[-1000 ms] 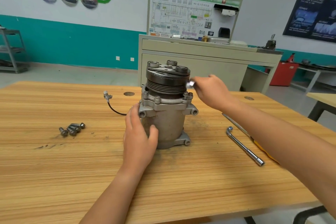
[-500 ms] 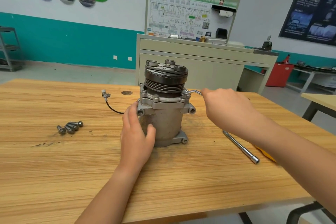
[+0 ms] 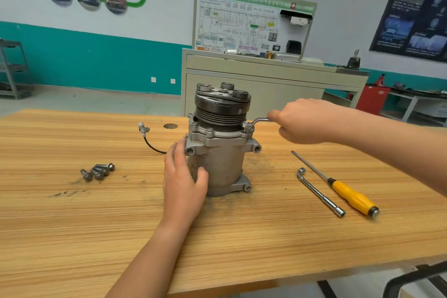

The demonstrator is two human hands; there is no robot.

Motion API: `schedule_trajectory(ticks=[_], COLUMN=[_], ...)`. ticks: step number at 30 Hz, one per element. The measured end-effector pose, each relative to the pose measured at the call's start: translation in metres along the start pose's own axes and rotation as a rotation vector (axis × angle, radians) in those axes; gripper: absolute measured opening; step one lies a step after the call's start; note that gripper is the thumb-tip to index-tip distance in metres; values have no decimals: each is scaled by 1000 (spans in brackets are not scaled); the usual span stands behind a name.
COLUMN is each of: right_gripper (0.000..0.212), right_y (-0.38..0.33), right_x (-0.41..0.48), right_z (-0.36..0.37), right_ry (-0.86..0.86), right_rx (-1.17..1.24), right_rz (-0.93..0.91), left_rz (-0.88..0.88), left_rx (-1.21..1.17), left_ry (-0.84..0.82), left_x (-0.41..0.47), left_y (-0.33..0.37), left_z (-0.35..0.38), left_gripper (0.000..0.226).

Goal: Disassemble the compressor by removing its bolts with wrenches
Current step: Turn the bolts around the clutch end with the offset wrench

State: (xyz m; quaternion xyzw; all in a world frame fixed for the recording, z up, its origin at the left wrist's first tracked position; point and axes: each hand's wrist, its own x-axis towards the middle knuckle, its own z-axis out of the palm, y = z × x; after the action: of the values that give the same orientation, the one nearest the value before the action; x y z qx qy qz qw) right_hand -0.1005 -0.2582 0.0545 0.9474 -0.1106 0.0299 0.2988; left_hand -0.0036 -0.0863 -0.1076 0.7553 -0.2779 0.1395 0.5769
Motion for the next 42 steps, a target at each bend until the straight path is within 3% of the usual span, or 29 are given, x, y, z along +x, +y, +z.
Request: schedule_trajectory(ticks=[8,10,15,17,20,23,28,37,40,42], right_gripper=[36,36,28,19,23,32,30,32,22,31], right_y=[-16,-24,-18,-14,-20,-31,-40,-62,-43,-21], right_x=[59,58,15,-10,-40,-43,-27,-27,-21,-16], right_z=[54,57,37,29,26,24,11,-14,-16,-14], right_ry=[461,484,696,620,352,222,155,17,35,25], right_rx=[254,352,998,893,489,351,284,-56,-50,-35], right_rz=[15,77,378,367,285,268,274,180,96,29], left_rz=[-44,-37,-21,-19,-16,-28,-39,-35,-34,-37], left_rx=[-74,-70,-23,-6,-13,-22,-43,-67,-71,-76], left_ry=[25,32,51,50,47,41,30,28,22,11], left_x=[0,0,2,2,1,2,1,1,0,-1], left_y=[-1,0,-1,-1,-1,-1,-3,-3,-3,-3], left_z=[4,6,7,7,7,6,4,5,5,4], left_gripper=[67,68,67,67,67,66,65,65,65,66])
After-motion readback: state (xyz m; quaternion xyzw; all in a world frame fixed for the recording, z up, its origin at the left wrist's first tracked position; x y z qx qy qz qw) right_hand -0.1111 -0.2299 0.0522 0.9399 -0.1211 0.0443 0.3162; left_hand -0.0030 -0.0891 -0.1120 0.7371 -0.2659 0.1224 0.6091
